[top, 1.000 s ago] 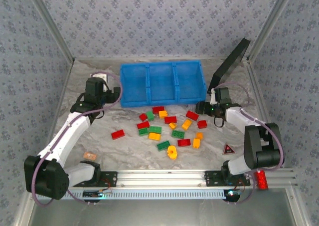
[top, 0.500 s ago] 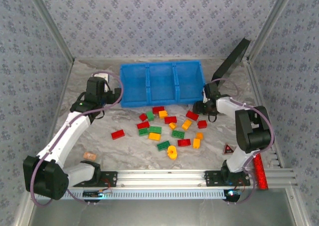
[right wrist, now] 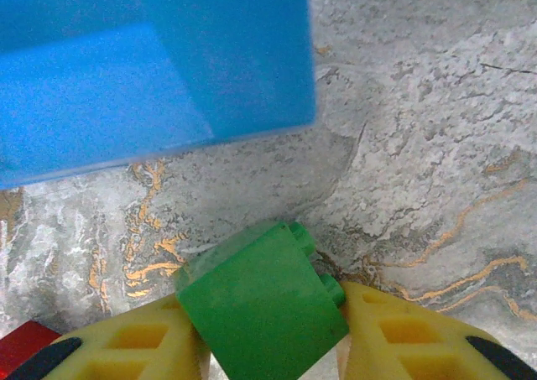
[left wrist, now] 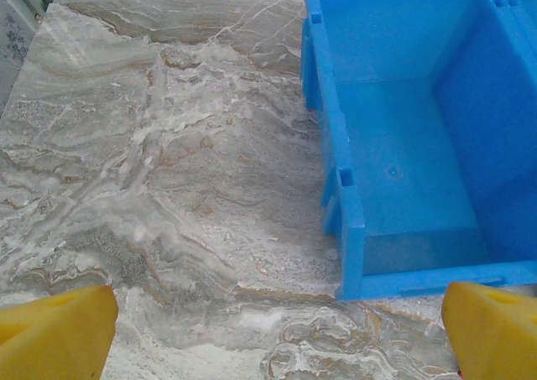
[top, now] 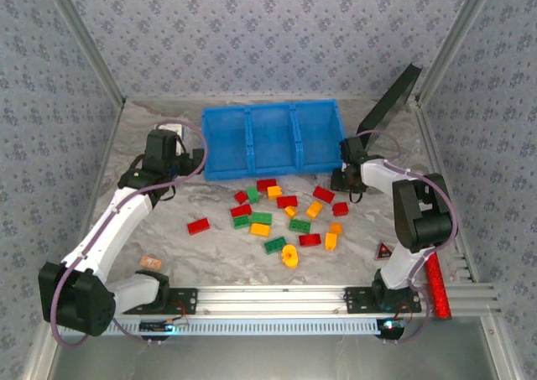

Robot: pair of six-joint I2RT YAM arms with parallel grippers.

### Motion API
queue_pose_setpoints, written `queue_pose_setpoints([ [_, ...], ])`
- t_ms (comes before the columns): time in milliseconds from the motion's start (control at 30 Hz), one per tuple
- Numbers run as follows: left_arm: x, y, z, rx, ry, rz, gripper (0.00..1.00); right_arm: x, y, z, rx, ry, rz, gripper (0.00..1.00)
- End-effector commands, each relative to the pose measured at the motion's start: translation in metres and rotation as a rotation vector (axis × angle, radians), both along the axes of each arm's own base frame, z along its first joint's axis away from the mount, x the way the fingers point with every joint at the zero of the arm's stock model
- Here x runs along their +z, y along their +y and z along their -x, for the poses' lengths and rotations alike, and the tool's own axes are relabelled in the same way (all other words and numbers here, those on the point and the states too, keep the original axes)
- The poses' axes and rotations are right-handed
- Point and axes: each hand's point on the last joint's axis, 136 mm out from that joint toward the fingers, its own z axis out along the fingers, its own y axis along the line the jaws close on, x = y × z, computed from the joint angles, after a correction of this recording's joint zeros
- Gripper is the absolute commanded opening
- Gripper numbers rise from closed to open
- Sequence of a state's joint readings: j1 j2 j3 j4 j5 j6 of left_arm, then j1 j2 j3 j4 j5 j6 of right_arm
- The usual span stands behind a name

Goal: Sort the legos into containers by color
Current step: Pick up the lego from the middle-right of the table, then place the lego in the container.

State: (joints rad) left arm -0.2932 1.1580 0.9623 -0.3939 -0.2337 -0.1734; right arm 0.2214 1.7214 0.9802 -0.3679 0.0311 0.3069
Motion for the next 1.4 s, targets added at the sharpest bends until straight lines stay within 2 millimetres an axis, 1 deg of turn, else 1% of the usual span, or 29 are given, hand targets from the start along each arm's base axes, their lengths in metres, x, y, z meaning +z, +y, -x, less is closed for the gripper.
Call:
queue_pose_setpoints([
  [0, 0.026, 0.0, 0.001, -0.002, -0.053, -0.003, 0.99, 0.001, 0.0, 0.007, -0.006, 0.034, 0.012, 0.37],
  [167, 0.03, -0.003, 0.006, -0.012, -0.056, -0.001, 0.99, 0.032, -0.003, 0.015, -0.001, -0.002, 0.026, 0.34],
  [400, 0.026, -0.012, 0.018, -0.039, -0.024, 0.001, 0.99, 0.082, -0.002, 0.026, 0.045, -0.07, 0.071, 0.33],
  [433, 0.025, -0.013, 0.02, -0.044, -0.02, 0.001, 0.99, 0.09, 0.0, 0.024, 0.049, -0.088, 0.07, 0.33],
  [500, 0.025, -0.014, 0.023, -0.045, -0.015, 0.008, 0.99, 0.105, 0.004, 0.019, 0.068, -0.126, 0.066, 0.33],
  [567, 0.024, -0.015, 0.027, -0.045, -0.005, 0.022, 0.99, 0.117, 0.008, 0.008, 0.085, -0.164, 0.067, 0.33],
  [633, 0.019, -0.014, 0.032, -0.024, 0.012, 0.051, 0.99, 0.127, 0.014, -0.006, 0.111, -0.195, 0.065, 0.32],
  [667, 0.015, -0.013, 0.034, -0.01, 0.019, 0.07, 0.99, 0.138, 0.018, -0.016, 0.124, -0.22, 0.063, 0.32],
  [733, 0.003, -0.017, 0.039, -0.013, 0.044, 0.113, 0.99, 0.143, 0.023, -0.032, 0.154, -0.229, 0.086, 0.32],
  [867, -0.021, -0.017, 0.054, 0.006, 0.129, 0.142, 0.99, 0.142, 0.032, -0.06, 0.19, -0.231, 0.111, 0.32],
  [1000, -0.044, -0.004, 0.073, 0.122, 0.204, 0.169, 0.98, 0.134, 0.046, -0.084, 0.222, -0.23, 0.114, 0.32],
  [1100, -0.062, -0.001, 0.089, 0.203, 0.235, 0.235, 0.96, 0.119, 0.058, -0.098, 0.242, -0.212, 0.121, 0.32],
  [1167, -0.07, 0.002, 0.098, 0.249, 0.243, 0.248, 0.96, 0.109, 0.065, -0.105, 0.253, -0.197, 0.131, 0.32],
  [1200, -0.078, 0.006, 0.107, 0.273, 0.272, 0.237, 0.96, 0.104, 0.069, -0.108, 0.262, -0.188, 0.136, 0.32],
  [1367, -0.105, 0.001, 0.132, 0.311, 0.379, 0.247, 0.95, 0.079, 0.078, -0.12, 0.278, -0.147, 0.151, 0.32],
])
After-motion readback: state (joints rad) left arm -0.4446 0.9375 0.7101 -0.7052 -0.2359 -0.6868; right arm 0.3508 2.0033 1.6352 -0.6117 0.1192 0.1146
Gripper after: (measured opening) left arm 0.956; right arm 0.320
